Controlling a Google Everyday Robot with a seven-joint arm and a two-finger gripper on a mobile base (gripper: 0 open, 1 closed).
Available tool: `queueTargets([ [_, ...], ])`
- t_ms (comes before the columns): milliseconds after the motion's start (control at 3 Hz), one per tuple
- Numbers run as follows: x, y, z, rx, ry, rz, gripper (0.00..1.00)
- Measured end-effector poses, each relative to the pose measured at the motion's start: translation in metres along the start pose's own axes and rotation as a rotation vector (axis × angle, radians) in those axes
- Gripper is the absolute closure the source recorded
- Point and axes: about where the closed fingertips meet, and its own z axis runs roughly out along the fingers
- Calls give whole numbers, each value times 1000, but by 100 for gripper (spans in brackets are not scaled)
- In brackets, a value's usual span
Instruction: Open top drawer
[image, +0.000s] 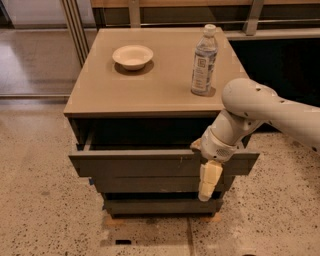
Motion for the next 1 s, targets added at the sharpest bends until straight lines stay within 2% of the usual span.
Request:
queueTargets([
  [667, -15, 62, -6, -171, -24, -22, 0],
  [1000, -15, 62, -6, -171, -24, -22, 0],
])
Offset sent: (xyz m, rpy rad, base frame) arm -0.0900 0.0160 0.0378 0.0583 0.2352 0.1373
